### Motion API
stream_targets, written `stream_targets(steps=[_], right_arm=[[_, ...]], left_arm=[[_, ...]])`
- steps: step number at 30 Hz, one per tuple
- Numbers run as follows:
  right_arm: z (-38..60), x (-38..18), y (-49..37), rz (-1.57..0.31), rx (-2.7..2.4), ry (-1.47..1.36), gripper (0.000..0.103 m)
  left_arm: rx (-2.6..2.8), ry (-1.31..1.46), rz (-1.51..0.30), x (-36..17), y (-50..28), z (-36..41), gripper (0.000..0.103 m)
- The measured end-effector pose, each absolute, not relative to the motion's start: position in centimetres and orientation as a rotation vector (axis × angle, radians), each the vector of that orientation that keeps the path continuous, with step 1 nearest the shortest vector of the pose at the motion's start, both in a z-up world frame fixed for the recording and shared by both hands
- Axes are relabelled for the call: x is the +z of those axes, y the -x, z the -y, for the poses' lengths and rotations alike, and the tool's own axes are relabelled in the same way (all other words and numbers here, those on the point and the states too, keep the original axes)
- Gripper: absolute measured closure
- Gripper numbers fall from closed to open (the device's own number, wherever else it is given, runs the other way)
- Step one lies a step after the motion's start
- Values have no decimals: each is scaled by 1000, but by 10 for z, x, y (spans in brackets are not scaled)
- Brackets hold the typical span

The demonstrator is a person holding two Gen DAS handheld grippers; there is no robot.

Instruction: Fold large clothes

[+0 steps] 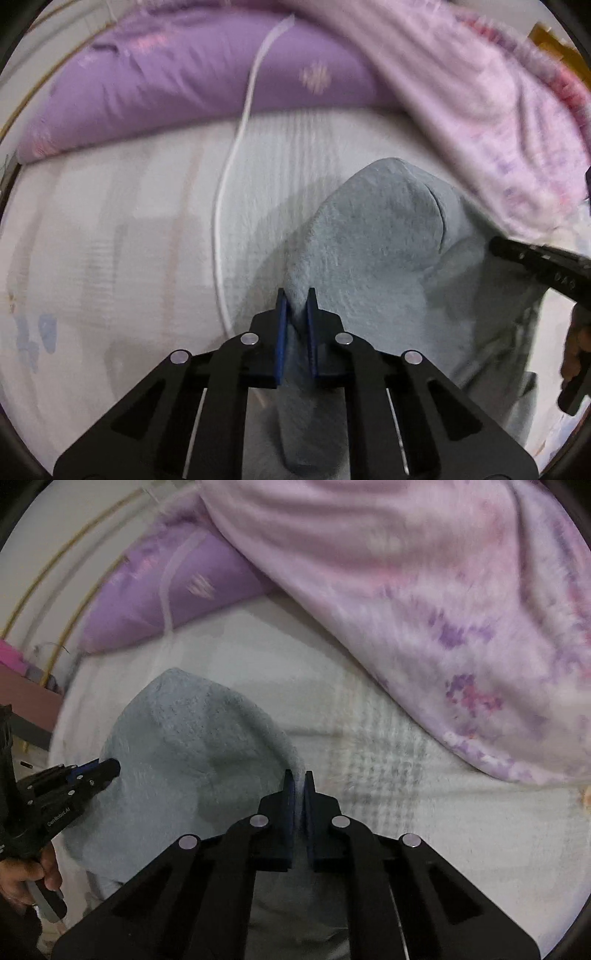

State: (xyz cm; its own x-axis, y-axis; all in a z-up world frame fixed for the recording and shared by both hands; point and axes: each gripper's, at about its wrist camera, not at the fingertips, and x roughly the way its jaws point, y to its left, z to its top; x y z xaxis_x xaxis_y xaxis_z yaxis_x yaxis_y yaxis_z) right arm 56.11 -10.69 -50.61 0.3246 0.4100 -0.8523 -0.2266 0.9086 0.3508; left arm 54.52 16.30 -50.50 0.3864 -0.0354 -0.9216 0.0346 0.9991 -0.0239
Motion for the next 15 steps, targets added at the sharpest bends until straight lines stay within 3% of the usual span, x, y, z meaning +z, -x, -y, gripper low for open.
stream_targets(steps=[7, 15], right_arm=[[131, -458, -462, -1005, 463, -236, 99], [135, -469, -350, -1127, 414, -320, 99]], left_arm=[[-75, 24, -991, -445, -450, -170, 94], [-57, 117, -1073, -445, -319, -151, 94]])
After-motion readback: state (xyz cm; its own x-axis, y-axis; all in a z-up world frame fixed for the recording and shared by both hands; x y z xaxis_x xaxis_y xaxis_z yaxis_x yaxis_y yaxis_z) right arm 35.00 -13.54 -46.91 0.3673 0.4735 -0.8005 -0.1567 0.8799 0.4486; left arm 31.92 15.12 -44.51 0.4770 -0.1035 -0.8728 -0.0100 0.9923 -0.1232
